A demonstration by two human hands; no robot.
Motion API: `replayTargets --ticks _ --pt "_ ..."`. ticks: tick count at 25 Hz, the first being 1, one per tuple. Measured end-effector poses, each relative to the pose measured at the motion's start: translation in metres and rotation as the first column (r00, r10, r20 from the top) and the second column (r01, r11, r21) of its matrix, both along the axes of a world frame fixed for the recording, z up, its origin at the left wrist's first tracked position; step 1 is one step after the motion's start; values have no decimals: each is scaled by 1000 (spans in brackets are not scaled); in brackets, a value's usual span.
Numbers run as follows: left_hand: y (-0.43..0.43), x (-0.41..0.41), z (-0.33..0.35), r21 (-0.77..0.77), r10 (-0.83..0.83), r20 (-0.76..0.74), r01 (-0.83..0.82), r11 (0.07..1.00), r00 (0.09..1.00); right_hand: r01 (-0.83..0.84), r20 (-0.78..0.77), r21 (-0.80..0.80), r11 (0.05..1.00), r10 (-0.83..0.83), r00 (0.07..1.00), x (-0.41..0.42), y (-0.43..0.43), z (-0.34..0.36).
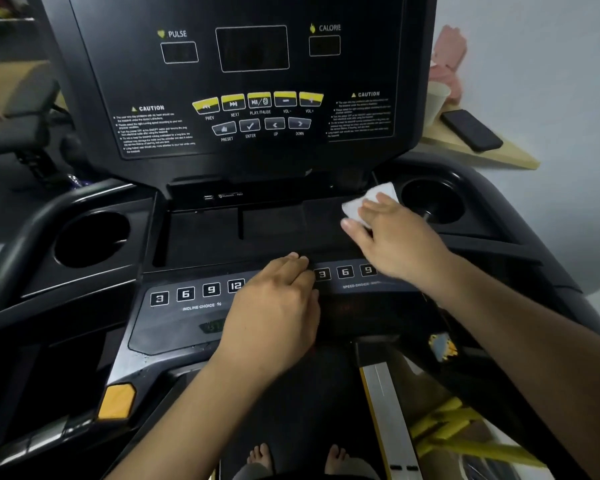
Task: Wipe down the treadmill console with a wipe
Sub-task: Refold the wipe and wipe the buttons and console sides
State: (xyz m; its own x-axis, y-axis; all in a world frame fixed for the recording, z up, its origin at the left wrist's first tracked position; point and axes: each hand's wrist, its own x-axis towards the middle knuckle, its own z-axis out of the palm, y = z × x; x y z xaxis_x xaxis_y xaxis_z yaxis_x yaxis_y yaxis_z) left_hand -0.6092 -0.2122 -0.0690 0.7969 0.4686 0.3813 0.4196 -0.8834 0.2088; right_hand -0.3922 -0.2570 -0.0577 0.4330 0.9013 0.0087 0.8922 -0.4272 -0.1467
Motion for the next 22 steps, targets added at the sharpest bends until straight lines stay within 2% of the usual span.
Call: replayTargets --ticks 2,4,5,8,12,14,16,18,20,22 --pt "0 0 2 6 -16 -16 16 1000 1000 31 2 -17 999 -31 1000 4 19 10" --pt "1 -2 3 4 -10 -20 10 1000 1000 40 77 -7 999 -39 996 -8 10 10" --pt "2 -2 3 6 -6 -19 6 1000 1000 11 151 7 1000 -12 988 -20 -5 7" --pt "3 1 4 15 3 -35 -3 1000 999 -62 190 -60 996 72 979 -34 -28 8" --pt "9 3 14 -21 4 -113 -6 1000 994 -2 115 -166 986 21 993 -13 21 16" --pt "22 4 19 -25 37 -116 -40 999 993 -17 110 -124 992 31 993 -25 18 9" --pt "36 2 19 -79 67 -135 -79 994 989 -116 146 -69 991 125 981 -52 -7 -5" --pt "42 2 15 -144 66 -164 -91 985 984 -171 65 -31 985 172 983 -51 -4 -5" --pt "42 2 14 -154 47 -165 -73 985 985 -109 -38 -80 991 106 994 -34 19 6" --pt "44 -4 14 -161 47 -149 -71 984 988 -64 -26 -156 986 61 998 -26 29 13"
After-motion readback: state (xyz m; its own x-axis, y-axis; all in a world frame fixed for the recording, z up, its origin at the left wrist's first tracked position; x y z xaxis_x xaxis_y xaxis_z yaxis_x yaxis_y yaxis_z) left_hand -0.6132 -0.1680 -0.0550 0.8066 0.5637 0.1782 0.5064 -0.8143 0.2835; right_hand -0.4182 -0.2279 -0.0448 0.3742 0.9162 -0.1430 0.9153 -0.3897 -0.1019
